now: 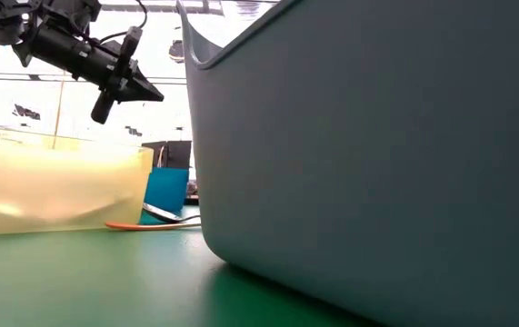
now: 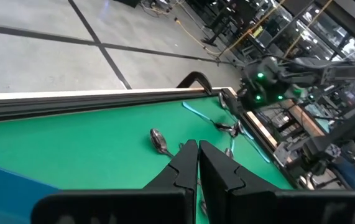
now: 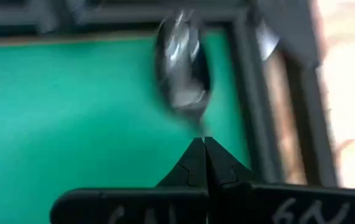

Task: Sort silverware by color (type)
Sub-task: Put the blue spoon into the blue bin

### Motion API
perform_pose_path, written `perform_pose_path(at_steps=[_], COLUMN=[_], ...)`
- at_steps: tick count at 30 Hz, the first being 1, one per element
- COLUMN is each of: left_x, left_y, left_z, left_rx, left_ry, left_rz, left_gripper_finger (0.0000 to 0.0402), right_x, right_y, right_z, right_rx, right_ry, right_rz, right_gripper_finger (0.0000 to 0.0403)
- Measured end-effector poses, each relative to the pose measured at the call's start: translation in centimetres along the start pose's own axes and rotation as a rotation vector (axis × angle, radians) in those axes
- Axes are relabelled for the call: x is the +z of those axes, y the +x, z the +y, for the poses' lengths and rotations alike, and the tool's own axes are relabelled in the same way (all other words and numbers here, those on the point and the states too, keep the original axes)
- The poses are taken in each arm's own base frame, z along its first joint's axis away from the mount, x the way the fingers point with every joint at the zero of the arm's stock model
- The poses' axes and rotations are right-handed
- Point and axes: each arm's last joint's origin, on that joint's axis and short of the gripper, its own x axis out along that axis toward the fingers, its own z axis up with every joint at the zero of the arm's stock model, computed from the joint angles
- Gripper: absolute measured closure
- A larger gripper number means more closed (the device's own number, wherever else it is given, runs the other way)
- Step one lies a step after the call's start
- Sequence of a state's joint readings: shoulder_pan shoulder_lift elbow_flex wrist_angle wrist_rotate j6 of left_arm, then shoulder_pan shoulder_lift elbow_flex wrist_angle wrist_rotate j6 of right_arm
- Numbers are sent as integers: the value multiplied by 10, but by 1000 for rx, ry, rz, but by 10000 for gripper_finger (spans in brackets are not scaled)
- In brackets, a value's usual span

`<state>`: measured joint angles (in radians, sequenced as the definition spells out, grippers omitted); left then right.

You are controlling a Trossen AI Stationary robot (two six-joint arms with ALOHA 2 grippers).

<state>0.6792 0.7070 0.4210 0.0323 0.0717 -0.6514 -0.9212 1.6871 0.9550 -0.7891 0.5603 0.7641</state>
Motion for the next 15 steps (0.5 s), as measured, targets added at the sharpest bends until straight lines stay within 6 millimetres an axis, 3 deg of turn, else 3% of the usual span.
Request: perform_pose_path(at_steps=[7, 12, 15], left_x=[0, 0, -1], left_y=[0, 0, 0], left_z=[0, -1, -1], left_rx=[-16, -18, -23], left_ry=[0, 0, 0], left_rz=[12, 14, 18], left_gripper_finger=[401, 401, 402], right_x=[-2, 5, 6], right_y=[13, 12, 12], right_z=[10, 9, 9], right_rx=[-111, -101, -47], right_ry=[-34, 35, -23], right_rz=[57, 53, 115], right_gripper_finger=[403, 403, 403])
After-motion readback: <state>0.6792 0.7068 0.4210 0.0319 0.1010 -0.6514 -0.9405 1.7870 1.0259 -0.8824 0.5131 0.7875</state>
